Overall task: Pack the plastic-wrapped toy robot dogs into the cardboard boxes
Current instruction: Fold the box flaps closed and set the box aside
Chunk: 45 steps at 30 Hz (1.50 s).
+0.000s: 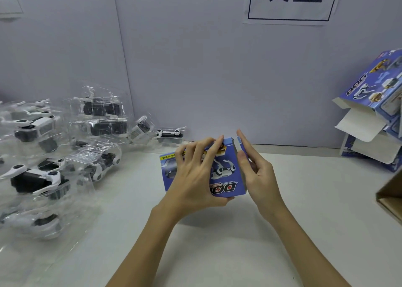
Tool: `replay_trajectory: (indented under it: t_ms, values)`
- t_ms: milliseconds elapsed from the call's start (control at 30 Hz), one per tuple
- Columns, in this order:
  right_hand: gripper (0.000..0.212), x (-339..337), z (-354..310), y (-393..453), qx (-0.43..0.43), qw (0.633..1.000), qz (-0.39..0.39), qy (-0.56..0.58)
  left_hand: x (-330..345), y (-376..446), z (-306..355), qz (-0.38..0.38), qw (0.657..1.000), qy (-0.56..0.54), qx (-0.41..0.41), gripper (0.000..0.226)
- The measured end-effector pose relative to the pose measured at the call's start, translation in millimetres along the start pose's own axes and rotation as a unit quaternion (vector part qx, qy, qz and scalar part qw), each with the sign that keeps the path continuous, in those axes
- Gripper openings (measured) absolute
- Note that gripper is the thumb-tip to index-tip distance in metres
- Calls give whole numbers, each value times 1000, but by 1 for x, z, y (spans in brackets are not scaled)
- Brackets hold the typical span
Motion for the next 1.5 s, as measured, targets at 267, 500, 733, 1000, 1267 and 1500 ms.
replay_trajectory:
  t_ms: [267, 500, 733, 1000, 1267, 1500]
  values:
    - [49, -1, 3, 1, -5, 1000, 6, 5, 0, 0, 3, -11, 1000, 12, -7, 124]
    - [45, 1, 5, 0, -11, 1000, 4, 20, 0, 1, 5, -10, 1000, 17, -6, 123]
    - [45, 4, 7, 1, -12, 1000, -6, 16, 0, 0, 5, -7, 1000, 19, -7, 123]
    - [46, 18, 11, -3, -11, 998, -61, 29, 4, 0, 6, -3, 1000, 29, -5, 120]
    - [47, 2, 0, -1, -14, 995, -55, 80, -13, -1, -17, 28, 996, -67, -56, 121]
    - [36, 9, -1, -9, -51, 996, 23, 74, -12, 0, -14, 28, 995, -63, -76, 119]
Point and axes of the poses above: each hand's wrist, its own y-axis towards the middle knuckle, its own x-axis out of the palm, z = x × y, the point moved 8 cm from there along y, towards the middle knuckle, and after that the axes turned 5 degrees about x, right-handed, at the moved point
